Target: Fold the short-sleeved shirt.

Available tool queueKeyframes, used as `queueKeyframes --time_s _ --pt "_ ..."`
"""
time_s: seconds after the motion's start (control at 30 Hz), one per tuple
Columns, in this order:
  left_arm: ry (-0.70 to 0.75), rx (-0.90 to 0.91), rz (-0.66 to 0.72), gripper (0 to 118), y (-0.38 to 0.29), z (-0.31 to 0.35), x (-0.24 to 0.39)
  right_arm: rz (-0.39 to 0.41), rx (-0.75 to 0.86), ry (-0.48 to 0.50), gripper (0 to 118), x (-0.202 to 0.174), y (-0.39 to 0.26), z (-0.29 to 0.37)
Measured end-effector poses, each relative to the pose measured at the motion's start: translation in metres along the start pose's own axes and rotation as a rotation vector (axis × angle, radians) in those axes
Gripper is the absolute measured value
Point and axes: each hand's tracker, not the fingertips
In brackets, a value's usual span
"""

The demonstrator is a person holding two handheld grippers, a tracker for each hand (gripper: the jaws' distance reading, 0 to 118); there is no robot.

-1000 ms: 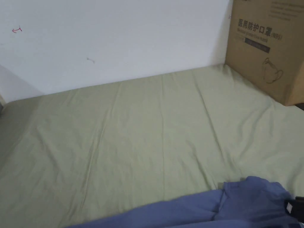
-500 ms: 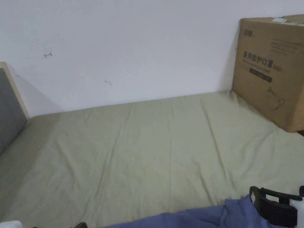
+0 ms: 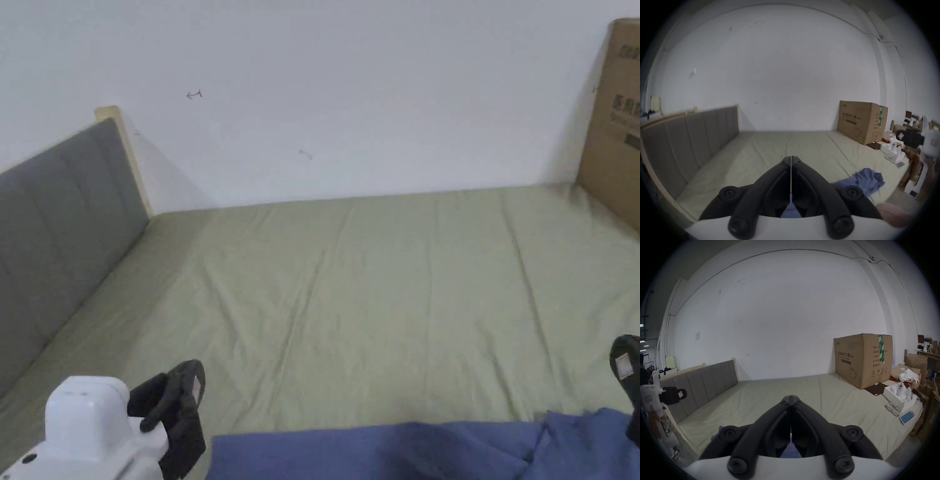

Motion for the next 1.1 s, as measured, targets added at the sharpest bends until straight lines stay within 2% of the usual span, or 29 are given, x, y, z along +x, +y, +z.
queueKeyframes --time_s 0.1,0.17,0.23,0.27,0.3,0.33,0.37,0.4,0.53,0.63,0.73,0.8,0.83,0.87,0.9,0.97,1.03,1.07,1.1 --pt "-0.231 -0.324 0.264 1 0.0 -0.043 -0.064 0.013 -0.062 0.014 0 0.003 -0.003 -0.005" --pt "-0.333 -0.458 0.404 1 -0.024 -0.07 -0.098 0.011 -0.099 0.017 0 0.002 -0.007 -0.01" --pt "-0.328 -0.538 0.466 3 -0.051 -0.093 -0.121 -0.01 -0.155 0.023 0 0.0 -0.011 -0.017" --pt "-0.321 -0.574 0.493 14 -0.064 -0.101 -0.133 -0.025 -0.178 0.027 0 -0.001 -0.012 -0.02" --pt "-0.302 -0.595 0.505 50 -0.079 -0.11 -0.144 -0.041 -0.198 0.031 0 -0.003 -0.013 -0.023" --pt "-0.295 -0.626 0.523 91 -0.091 -0.118 -0.149 -0.051 -0.209 0.037 0 -0.004 -0.014 -0.026" --pt "-0.299 -0.649 0.546 118 -0.106 -0.125 -0.157 -0.058 -0.223 0.045 0 -0.006 -0.015 -0.029" --pt "-0.32 -0.604 0.614 114 -0.114 -0.125 -0.171 -0.053 -0.241 0.051 0 -0.008 -0.015 -0.033" --pt "-0.351 -0.623 0.773 118 -0.166 -0.155 -0.214 0.002 -0.291 0.057 0 -0.02 -0.017 -0.044" --pt "-0.452 -0.621 0.976 118 -0.202 -0.172 -0.214 0.02 -0.33 0.065 0 -0.024 -0.02 -0.054" --pt "-0.594 -0.484 1.162 118 -0.219 -0.18 -0.216 0.01 -0.369 0.076 0 -0.029 -0.023 -0.063" --pt "-0.693 -0.544 1.227 117 -0.226 -0.194 -0.201 0.009 -0.391 0.081 0 -0.033 -0.025 -0.069" --pt "-0.707 -0.589 1.176 113 -0.228 -0.199 -0.192 0.011 -0.399 0.084 0 -0.034 -0.026 -0.072" --pt "-0.72 -0.605 1.127 106 -0.219 -0.201 -0.174 0.012 -0.408 0.085 0 -0.036 -0.026 -0.075" --pt "-0.691 -0.613 1.032 80 -0.216 -0.206 -0.163 0.012 -0.416 0.085 0 -0.039 -0.026 -0.077" --pt "-0.601 -0.681 0.925 5 -0.217 -0.218 -0.148 -0.001 -0.431 0.094 0 -0.042 -0.027 -0.081" --pt "-0.361 -0.811 0.809 5 -0.234 -0.224 -0.154 -0.021 -0.444 0.108 0 -0.045 -0.028 -0.082" --pt "-0.479 -0.732 0.892 5 -0.227 -0.221 -0.153 -0.022 -0.447 0.11 0 -0.047 -0.028 -0.082" --pt "-0.454 -0.71 0.876 5 -0.221 -0.222 -0.147 -0.022 -0.452 0.112 0 -0.049 -0.027 -0.081"
